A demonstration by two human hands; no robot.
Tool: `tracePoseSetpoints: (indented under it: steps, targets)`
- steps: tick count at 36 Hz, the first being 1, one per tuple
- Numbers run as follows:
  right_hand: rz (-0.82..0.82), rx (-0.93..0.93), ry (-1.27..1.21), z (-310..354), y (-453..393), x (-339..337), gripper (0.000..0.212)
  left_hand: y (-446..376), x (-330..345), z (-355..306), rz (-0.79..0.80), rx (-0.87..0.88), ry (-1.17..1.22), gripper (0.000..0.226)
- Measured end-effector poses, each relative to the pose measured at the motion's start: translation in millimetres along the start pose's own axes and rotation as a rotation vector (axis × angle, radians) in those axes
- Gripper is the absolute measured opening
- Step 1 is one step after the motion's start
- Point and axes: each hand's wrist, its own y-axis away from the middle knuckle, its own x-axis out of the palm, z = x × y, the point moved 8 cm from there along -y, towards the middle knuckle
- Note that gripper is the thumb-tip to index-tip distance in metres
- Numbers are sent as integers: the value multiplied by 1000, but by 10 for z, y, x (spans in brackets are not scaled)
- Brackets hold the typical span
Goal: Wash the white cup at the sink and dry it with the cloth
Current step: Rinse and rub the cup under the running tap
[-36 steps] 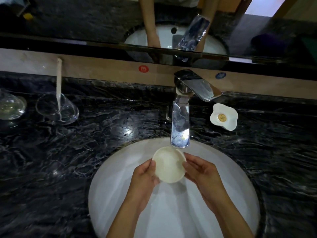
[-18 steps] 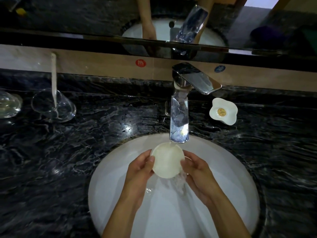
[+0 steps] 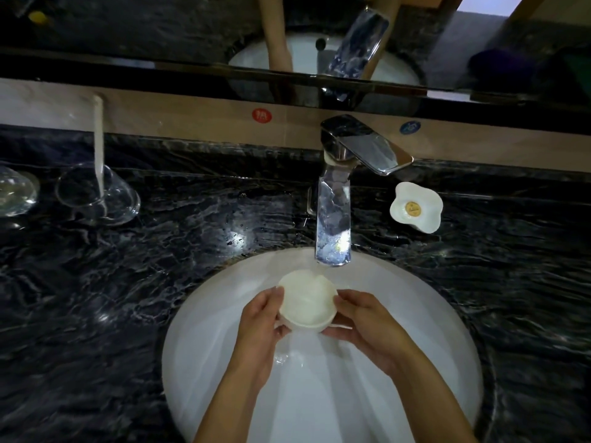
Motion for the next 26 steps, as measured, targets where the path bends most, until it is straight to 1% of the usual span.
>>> tracePoseSetpoints:
  steps: [2, 5, 9, 14, 18, 22, 26]
  targets:
    - [9, 11, -53, -80, -49, 30, 25, 4, -3, -89, 2, 71, -74, 18]
    - [-11, -35, -96, -114, -77, 61, 24, 18, 4, -197, 32, 159, -155, 21]
    - [-59, -149, -109, -36, -44, 45, 27, 26, -52, -207, 50, 188, -141, 22]
    - [-55, -259, -37, 142, 62, 42, 31, -9, -80, -63, 60, 98, 13, 28]
    - [-62, -314, 76, 256, 143, 56, 30, -25, -67, 38, 48, 12, 48, 29]
    - [-103, -281, 159, 281, 138, 29, 30, -11, -47, 136, 61, -86, 73, 27]
    - [-102, -196, 225, 220, 92, -9, 22, 27, -36, 68, 86, -84, 56, 22]
